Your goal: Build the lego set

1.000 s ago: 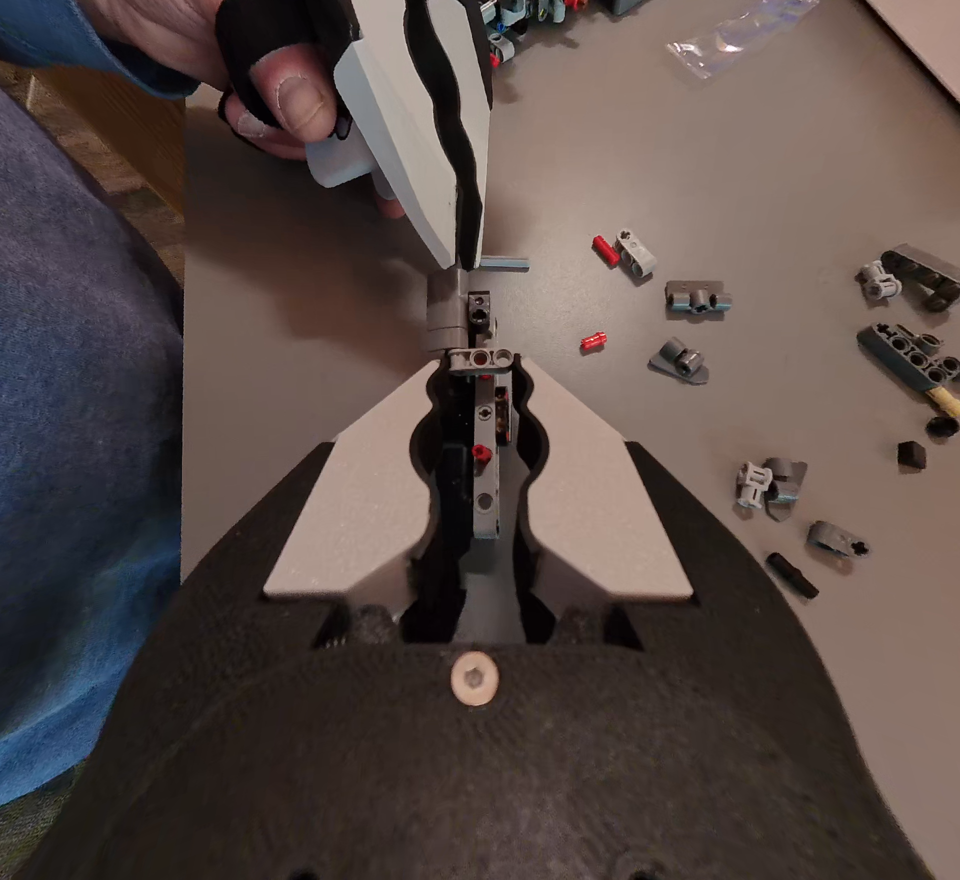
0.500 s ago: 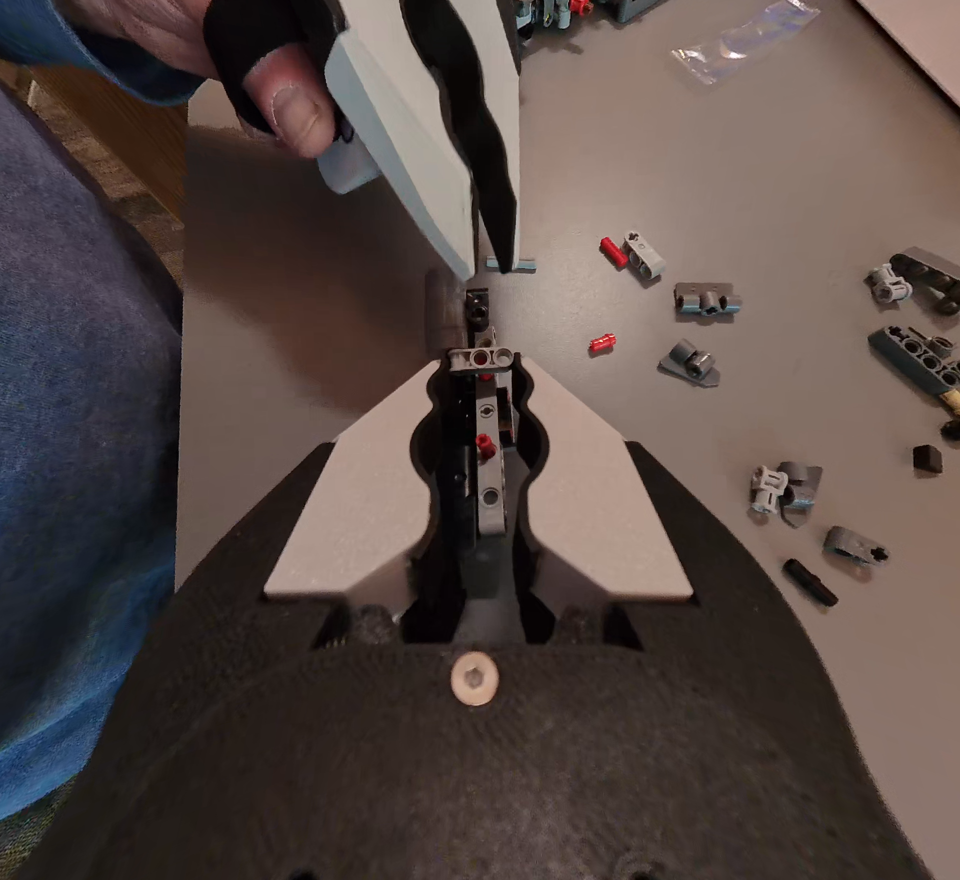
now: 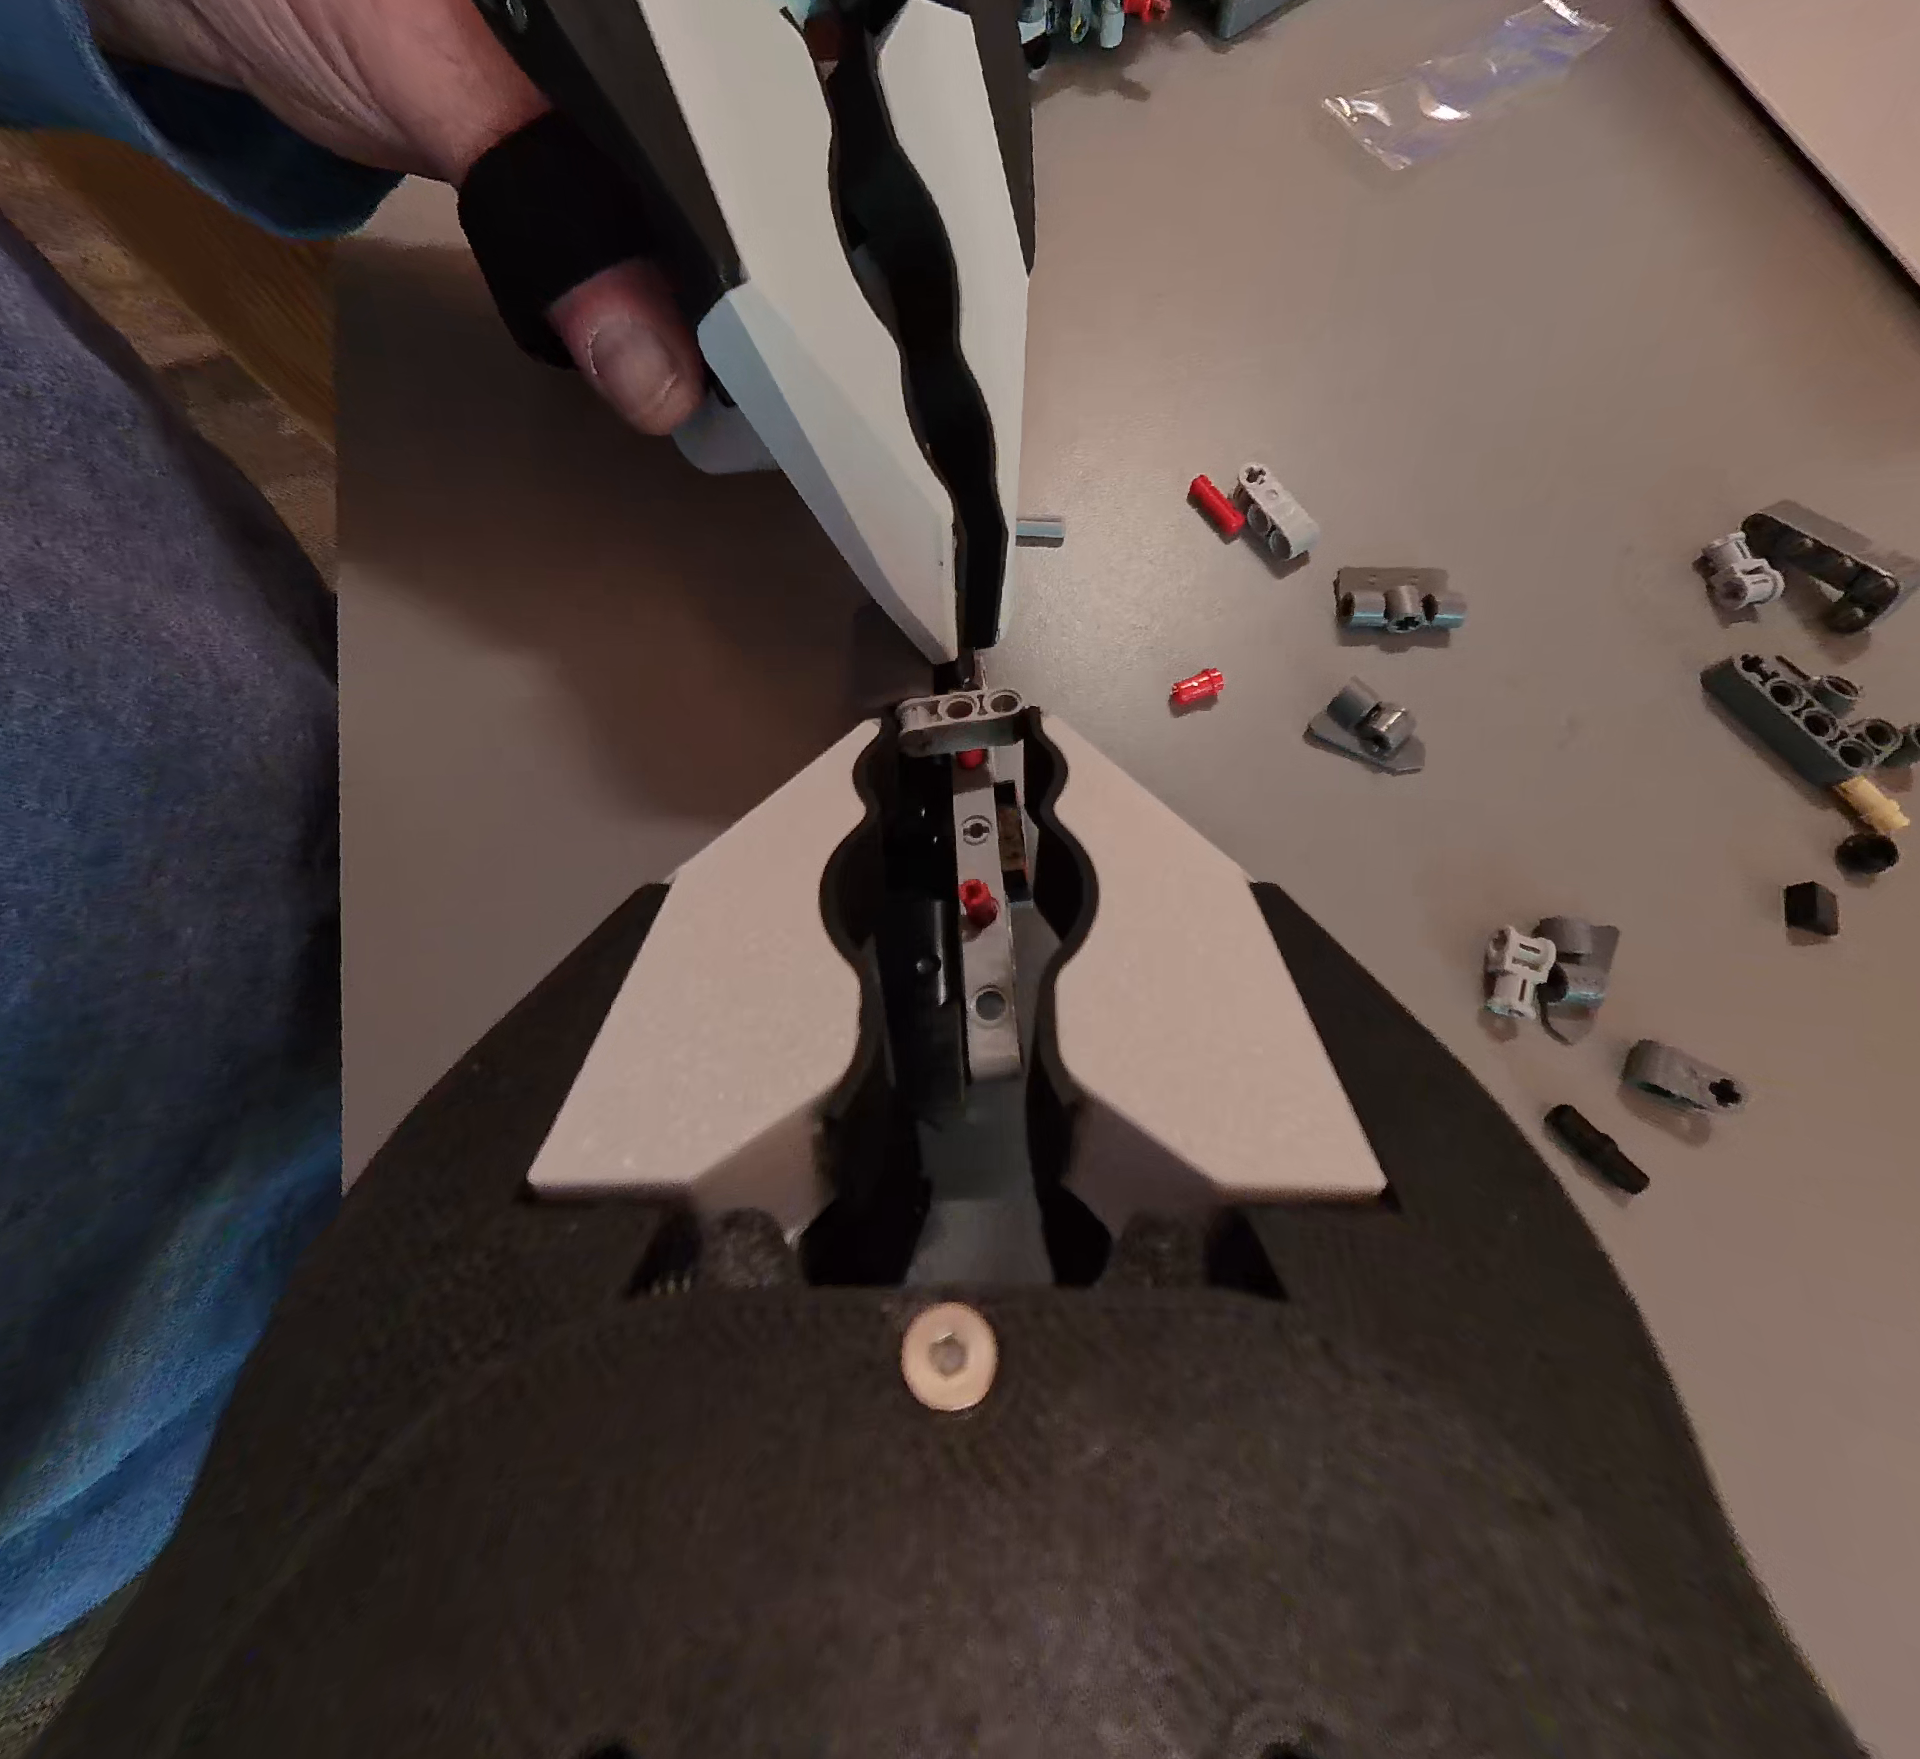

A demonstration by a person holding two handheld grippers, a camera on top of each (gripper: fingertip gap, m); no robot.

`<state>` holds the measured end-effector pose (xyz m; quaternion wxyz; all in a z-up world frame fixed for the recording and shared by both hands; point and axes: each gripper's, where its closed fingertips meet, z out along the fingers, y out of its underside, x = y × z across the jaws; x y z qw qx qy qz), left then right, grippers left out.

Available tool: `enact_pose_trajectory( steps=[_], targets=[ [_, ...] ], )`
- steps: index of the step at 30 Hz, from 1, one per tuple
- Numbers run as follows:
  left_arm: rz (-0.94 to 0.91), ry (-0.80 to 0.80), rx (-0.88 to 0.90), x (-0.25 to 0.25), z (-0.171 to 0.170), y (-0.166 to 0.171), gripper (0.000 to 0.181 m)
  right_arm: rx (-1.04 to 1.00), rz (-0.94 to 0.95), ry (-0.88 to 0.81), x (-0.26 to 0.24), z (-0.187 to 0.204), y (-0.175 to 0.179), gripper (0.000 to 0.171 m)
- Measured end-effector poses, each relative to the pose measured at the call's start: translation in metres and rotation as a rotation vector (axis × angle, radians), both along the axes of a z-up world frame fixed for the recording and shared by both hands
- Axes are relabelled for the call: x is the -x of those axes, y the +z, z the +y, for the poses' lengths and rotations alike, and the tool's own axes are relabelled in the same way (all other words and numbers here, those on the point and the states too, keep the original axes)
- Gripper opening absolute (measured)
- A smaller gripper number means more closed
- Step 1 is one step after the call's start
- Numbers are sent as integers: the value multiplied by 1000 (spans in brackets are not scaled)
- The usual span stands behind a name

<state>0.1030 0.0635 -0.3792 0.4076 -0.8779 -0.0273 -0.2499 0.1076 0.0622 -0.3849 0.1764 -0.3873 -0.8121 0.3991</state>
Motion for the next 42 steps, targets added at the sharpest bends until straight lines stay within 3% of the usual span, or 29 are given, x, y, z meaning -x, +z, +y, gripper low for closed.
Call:
enact_pose_trajectory(
  steps=[8, 37, 42],
  targets=[
    [8, 2, -69, -3, 5, 12, 10, 23, 10, -8, 0, 0, 0, 20],
    [177, -56, -35, -12, 12, -3, 1, 35, -29, -23, -2, 4, -4, 20],
    [168, -57, -27, -16, 14, -2, 1, 38, -49, -54, -6, 12, -3, 29]
  ],
)
